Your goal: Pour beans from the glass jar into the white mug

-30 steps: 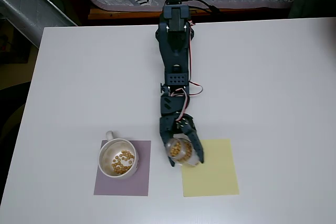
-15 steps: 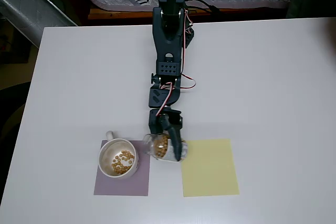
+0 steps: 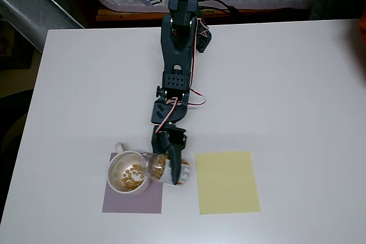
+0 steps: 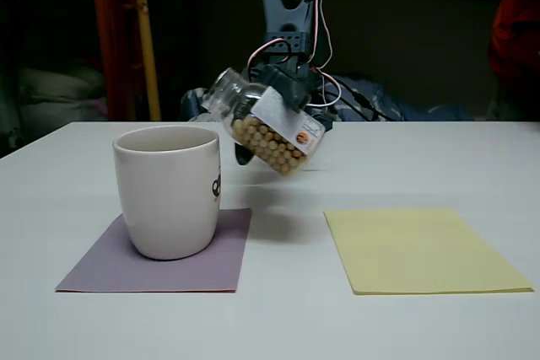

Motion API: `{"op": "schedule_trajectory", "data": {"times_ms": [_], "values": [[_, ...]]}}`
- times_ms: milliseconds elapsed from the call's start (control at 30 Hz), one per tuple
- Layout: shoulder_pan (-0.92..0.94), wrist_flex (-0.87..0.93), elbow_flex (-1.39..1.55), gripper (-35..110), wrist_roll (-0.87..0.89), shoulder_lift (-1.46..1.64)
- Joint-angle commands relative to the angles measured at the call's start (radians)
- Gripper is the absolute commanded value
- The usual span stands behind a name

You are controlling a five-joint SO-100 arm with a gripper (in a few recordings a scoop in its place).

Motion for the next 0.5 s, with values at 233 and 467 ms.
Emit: {"op": "schedule_trajectory", "data": {"times_ms": [233, 467], "values": [[0.049, 0.092, -0.114, 0, 0.152, 0.006], [0.025, 0.232, -0.143, 0, 0.299, 0.049]]}}
